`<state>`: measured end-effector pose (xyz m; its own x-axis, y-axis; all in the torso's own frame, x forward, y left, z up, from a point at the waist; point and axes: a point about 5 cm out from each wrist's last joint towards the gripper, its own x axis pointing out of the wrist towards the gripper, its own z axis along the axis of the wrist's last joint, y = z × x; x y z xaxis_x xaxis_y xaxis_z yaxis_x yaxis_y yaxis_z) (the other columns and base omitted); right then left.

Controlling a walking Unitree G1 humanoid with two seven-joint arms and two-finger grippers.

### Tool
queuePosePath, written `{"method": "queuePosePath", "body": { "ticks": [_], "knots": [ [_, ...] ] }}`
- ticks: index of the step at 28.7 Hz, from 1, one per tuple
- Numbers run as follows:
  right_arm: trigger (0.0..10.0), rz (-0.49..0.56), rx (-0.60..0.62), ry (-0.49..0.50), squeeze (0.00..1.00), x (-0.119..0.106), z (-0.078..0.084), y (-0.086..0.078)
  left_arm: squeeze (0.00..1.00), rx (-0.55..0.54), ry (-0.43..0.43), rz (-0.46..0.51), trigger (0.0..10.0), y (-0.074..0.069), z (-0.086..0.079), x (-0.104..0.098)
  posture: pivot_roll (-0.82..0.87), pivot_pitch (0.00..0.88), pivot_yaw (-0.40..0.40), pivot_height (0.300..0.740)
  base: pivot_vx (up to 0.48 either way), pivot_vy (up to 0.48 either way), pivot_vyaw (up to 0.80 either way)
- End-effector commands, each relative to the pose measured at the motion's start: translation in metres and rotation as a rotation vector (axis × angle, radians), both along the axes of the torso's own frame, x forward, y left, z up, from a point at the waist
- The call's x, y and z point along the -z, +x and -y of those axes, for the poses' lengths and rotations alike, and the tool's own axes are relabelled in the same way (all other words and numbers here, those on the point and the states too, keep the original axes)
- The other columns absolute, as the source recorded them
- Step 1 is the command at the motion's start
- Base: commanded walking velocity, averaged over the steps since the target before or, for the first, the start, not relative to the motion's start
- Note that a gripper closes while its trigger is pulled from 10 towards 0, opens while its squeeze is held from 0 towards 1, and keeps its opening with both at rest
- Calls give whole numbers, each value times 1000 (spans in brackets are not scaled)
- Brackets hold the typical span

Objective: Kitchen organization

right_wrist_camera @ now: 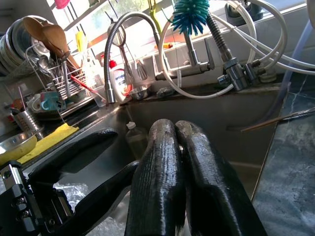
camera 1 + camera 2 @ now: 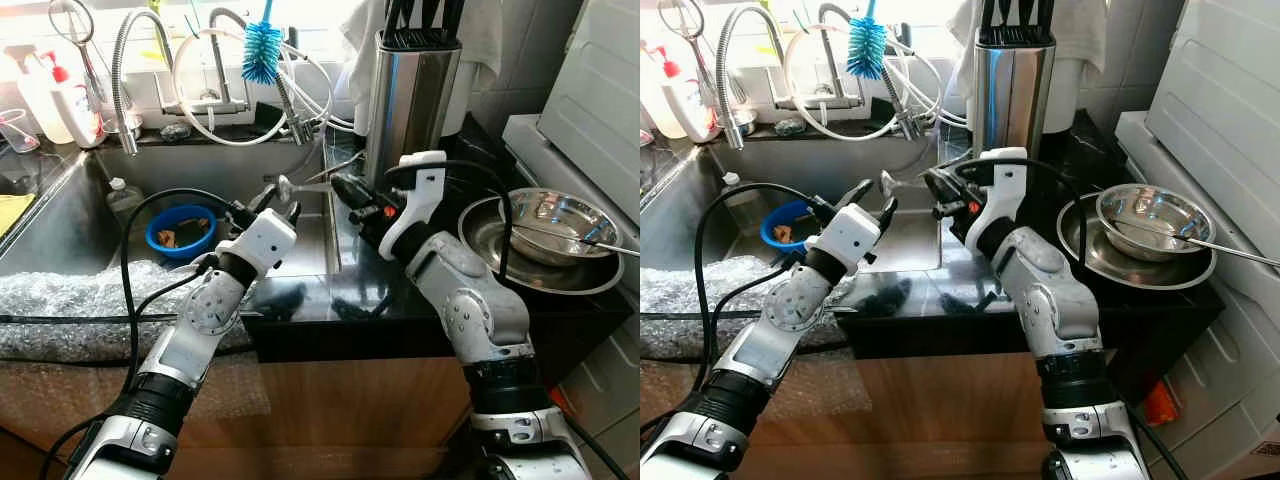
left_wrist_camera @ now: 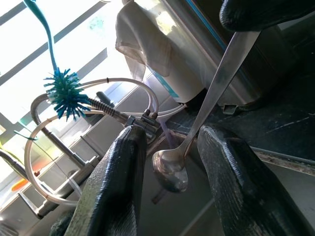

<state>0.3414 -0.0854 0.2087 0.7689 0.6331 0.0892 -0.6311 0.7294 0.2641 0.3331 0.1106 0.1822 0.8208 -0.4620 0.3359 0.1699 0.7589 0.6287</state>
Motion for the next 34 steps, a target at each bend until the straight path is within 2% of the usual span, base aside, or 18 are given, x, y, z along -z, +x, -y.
{"method": "queuePosePath", "body": {
  "ticks": [1,9,16,29,34],
  "knots": [
    [10000,2,-18,-14,0,-2,-4,0,0,13,23,33,10000,0,1,-8,-39,0,7,740,0,0,0],
    [10000,6,-53,-42,0,0,-9,-3,0,55,97,32,10000,-2,7,-4,-35,0,2,740,0,0,0],
    [10000,14,-83,-54,0,-1,-12,-6,0,64,115,31,10000,-3,10,-2,-34,0,0,740,0,0,0],
    [10000,34,-124,-68,0,-2,-15,-12,0,54,143,31,10000,0,11,-1,-40,0,6,740,0,0,0],
    [10000,41,-139,-70,0,-3,-18,-15,0,26,188,9,10000,3,10,5,-45,0,10,740,0,0,0]
  ]
}}
